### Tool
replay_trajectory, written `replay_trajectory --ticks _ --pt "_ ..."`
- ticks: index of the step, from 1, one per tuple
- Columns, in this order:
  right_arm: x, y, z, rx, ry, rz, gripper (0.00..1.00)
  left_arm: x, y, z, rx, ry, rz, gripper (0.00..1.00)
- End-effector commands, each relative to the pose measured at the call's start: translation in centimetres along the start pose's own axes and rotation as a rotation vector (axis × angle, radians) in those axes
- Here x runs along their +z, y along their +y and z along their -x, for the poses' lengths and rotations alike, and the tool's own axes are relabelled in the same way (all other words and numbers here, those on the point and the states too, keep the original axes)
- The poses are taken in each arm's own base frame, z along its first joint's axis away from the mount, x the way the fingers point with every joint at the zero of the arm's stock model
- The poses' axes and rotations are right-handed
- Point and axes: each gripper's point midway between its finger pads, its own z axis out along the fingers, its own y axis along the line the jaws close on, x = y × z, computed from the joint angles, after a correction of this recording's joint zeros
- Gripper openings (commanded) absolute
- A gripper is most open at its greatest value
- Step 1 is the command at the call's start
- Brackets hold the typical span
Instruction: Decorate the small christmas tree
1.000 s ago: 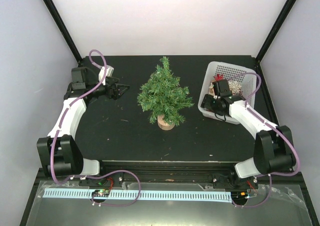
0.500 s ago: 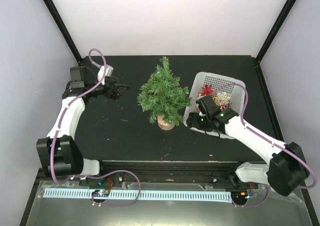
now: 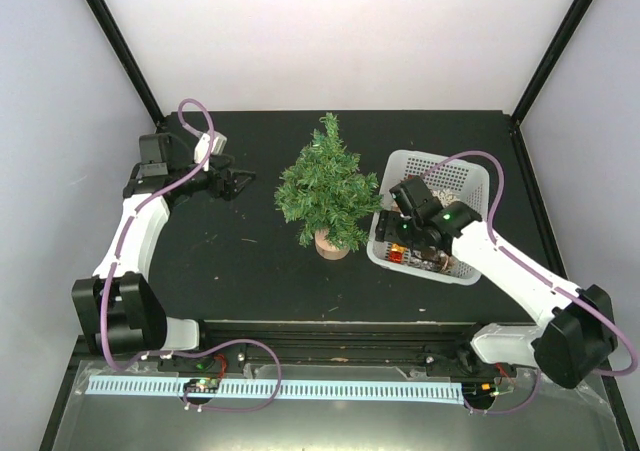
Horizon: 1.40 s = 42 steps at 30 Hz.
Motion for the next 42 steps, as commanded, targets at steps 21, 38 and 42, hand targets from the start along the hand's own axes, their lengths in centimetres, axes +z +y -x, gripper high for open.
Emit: replay_trajectory --ticks 21,38,42 --pt "6.1 0.5 -2.7 -0.007 0.081 0.070 0.79 -0.6 0.1 0.8 0.015 -0.032 0.018 0.99" --pt "2.7 -3.1 -6.8 0.004 0.117 0.013 0.78 -0.5 0.2 0.4 0.000 -0.024 0.009 0.99" --pt "1.3 -4.0 -8.3 0.004 0.138 0.006 0.78 -0.5 0.3 0.5 -0.001 -0.022 0.007 0.99"
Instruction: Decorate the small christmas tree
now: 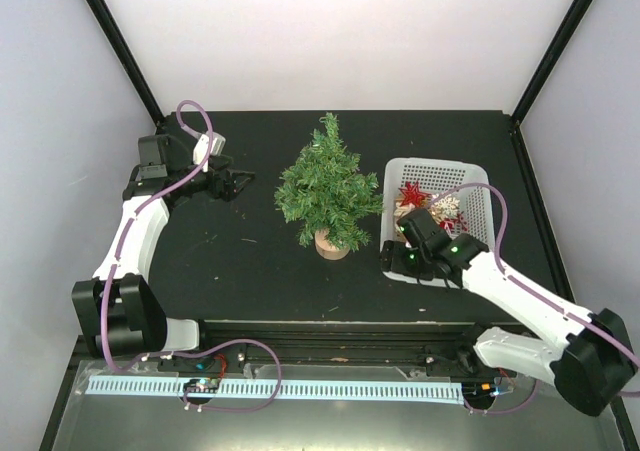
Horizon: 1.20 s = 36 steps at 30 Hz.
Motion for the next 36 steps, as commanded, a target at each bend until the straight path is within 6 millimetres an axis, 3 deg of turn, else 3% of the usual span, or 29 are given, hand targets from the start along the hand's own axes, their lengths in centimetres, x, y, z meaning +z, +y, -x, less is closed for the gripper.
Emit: replay_trajectory --ticks 1,4,7,13,18,25,29,36 --pt "-1.2 -1.8 -2.6 0.017 0.050 -0.051 0.78 -0.2 0.1 0.6 0.005 -0.011 -0.006 0.99" --pt "-1.7 -2.7 -3.8 0.036 0.075 -0.073 0.78 0.0 0.4 0.4 -0.003 -0.004 -0.004 0.99" --pt "-2.9 -2.8 -3.3 0.046 0.037 -0.082 0.78 0.2 0.6 0.2 -0.013 0.003 -0.005 0.99" --pt "-5.9 -1.6 1.7 0.064 -0.129 -0.147 0.76 0.4 0.8 0.3 -0.028 0.000 -0.015 0.99" --pt "-7.5 -0.8 7.6 0.111 -0.254 -0.178 0.76 0.3 1.0 0.8 -0.010 -0.003 0.000 0.99" --pt "-4.6 -4.5 13.2 0.317 -0.258 -0.134 0.74 0.4 1.1 0.6 -0.013 -0.003 -0.004 0.99" --pt "-2.6 -5.2 15.6 0.390 -0.277 -0.043 0.73 0.6 1.1 0.3 -0.018 -0.003 -0.016 0.99" --pt "1.2 -6.3 19.8 0.433 -0.299 0.017 0.61 1.0 1.2 0.0 -0.039 -0.004 -0.042 0.99"
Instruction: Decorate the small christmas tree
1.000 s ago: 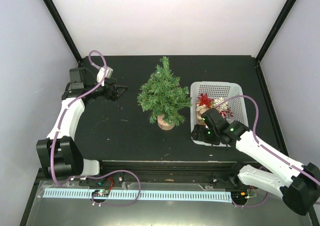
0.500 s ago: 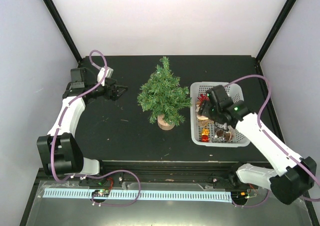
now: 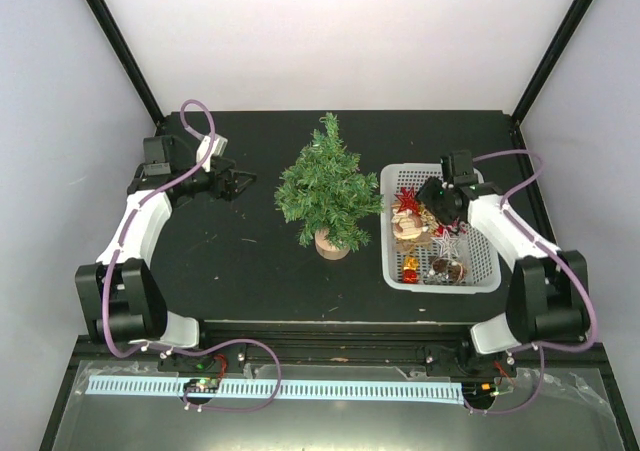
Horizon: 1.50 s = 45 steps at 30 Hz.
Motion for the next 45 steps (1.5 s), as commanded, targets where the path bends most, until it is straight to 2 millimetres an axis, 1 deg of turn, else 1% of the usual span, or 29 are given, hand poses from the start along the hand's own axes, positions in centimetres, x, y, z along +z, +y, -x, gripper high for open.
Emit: replay_trajectory --ticks 1,3,5,12,16,19,27,31,38,41,45 --pt "2.4 2.6 2.7 -0.001 -0.034 0.111 0.59 -0.2 -0.1 1.3 0.018 -0.033 -0.024 0.99" --pt "3.5 2.5 3.1 -0.010 -0.035 0.106 0.56 -0.1 -0.1 1.2 0.017 -0.031 -0.028 0.99" --pt "4.2 2.4 3.6 -0.017 -0.044 0.100 0.56 -0.1 -0.1 1.2 0.018 -0.032 -0.028 0.99" --pt "5.5 1.5 4.8 -0.025 -0.072 0.076 0.55 0.1 0.0 0.7 0.015 -0.024 -0.029 0.99" --pt "6.2 1.1 5.2 -0.026 -0.073 0.078 0.53 0.2 0.1 0.7 0.005 -0.025 -0.037 0.99" --pt "6.9 0.7 5.0 -0.024 -0.061 0.080 0.50 0.2 0.1 0.8 0.005 -0.027 -0.038 0.99" --pt "8.3 -0.2 4.1 -0.018 -0.034 0.069 0.49 0.4 0.2 0.3 -0.006 -0.017 -0.042 0.99" --pt "9.1 -0.4 3.9 -0.011 -0.024 0.066 0.44 0.4 0.2 0.3 -0.009 -0.015 -0.045 0.99" --pt "10.0 -0.7 3.3 0.002 -0.003 0.070 0.40 0.4 0.2 0.3 -0.008 -0.014 -0.045 0.99" --pt "10.2 -0.9 3.2 0.006 -0.003 0.071 0.37 0.4 0.2 0.1 -0.007 -0.012 -0.045 0.99" --pt "10.2 -0.6 3.2 0.000 -0.004 0.086 0.27 0.5 0.3 -0.1 -0.016 -0.008 -0.046 0.99"
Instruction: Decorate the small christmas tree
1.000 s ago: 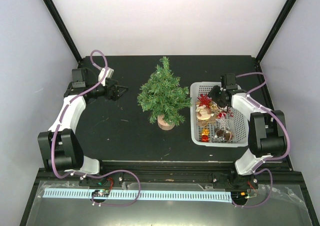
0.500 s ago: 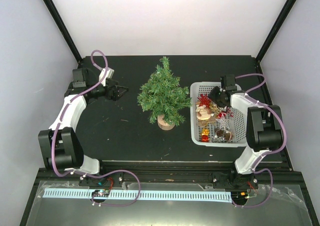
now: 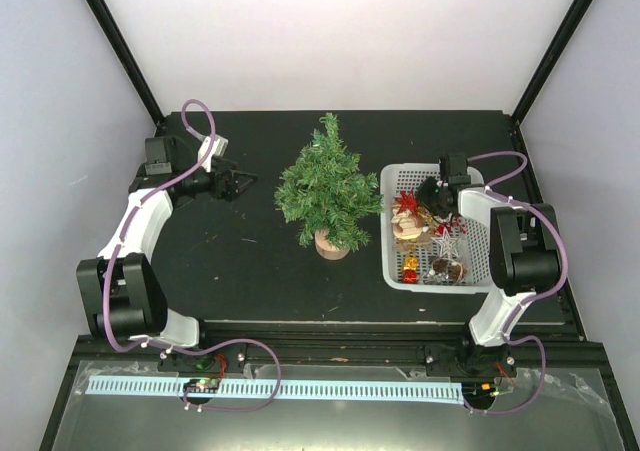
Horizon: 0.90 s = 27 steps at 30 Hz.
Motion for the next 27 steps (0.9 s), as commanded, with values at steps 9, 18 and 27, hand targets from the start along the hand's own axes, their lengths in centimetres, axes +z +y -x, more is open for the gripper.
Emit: replay_trajectory --ticks 9,18,27 --pt "-0.7 0.7 0.6 -0.014 -0.033 0.050 0.11 -0.1 0.0 0.5 0.005 -0.015 -0.018 0.99" --pt "-1.5 1.2 0.7 -0.025 -0.041 0.072 0.01 -0.4 -0.2 0.8 0.013 -0.015 -0.011 0.99" --pt "-5.0 3.5 2.1 -0.063 -0.101 0.136 0.01 -1.5 -0.9 2.6 0.077 -0.028 0.027 0.99"
